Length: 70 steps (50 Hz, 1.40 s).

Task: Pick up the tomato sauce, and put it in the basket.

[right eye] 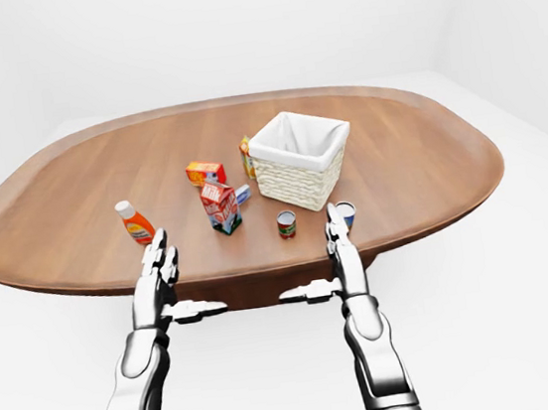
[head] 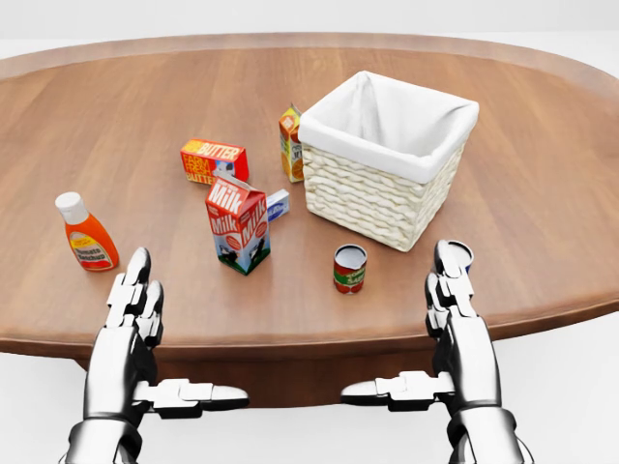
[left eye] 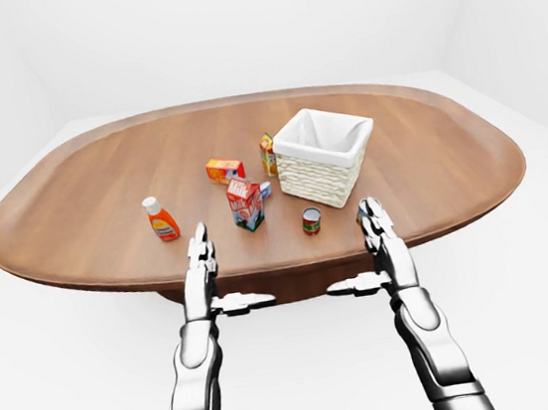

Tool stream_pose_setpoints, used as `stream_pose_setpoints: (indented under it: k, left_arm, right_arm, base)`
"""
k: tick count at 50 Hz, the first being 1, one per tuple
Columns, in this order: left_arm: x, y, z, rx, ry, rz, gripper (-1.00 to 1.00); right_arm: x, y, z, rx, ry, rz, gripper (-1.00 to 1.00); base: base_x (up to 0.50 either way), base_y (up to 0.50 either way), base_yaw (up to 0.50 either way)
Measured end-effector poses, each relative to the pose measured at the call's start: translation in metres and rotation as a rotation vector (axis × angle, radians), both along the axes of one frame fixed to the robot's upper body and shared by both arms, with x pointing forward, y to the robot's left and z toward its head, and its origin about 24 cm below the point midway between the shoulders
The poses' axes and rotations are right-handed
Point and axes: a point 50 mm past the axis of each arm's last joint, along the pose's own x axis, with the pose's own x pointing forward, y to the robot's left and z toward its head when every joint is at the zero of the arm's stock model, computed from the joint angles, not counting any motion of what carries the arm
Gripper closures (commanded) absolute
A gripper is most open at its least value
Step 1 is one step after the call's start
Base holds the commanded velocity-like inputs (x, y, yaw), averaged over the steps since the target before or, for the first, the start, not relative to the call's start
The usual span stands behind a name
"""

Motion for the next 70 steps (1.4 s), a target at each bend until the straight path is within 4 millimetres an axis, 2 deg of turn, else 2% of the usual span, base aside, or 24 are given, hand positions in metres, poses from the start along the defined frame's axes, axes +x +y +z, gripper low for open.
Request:
stream_pose_setpoints:
  k: [23,31,37,57,70]
  left_arm:
    - [-0.002,0.006,0.007,0.004,-0.01,-0.003,-1.0]
    - [-0.004,0.006,0.014,0.009,-0.019,-0.005,-1.0]
    - [-0.006,0.006,0.023,0.011,-0.048,-0.009,-1.0]
    - [-0.017,0.007,0.069,0.021,-0.247,-0.017,-1.0]
    - [-0.023,0.007,0.084,0.028,-0.313,-0.022,-1.0]
  right_arm:
    - [-0.001,-0.005,0.001,-0.002,-0.004,0.004,-1.0]
    - [-0.001,-0.006,0.007,0.01,-0.006,0.006,-1.0]
    - [-0.003,-0.007,0.015,0.024,-0.013,0.01,-1.0]
    - [-0.011,-0.01,0.065,0.049,-0.228,0.023,-1.0]
    - [-0.021,-0.009,0.083,0.068,-0.309,0.058,-1.0]
  base:
    - [0.0,0.0,0.0]
    - [0.0,0.0,0.0]
    - [0.0,0.0,0.0]
    - [0.0,0.0,0.0]
    - [0.48,0.0,0.0]
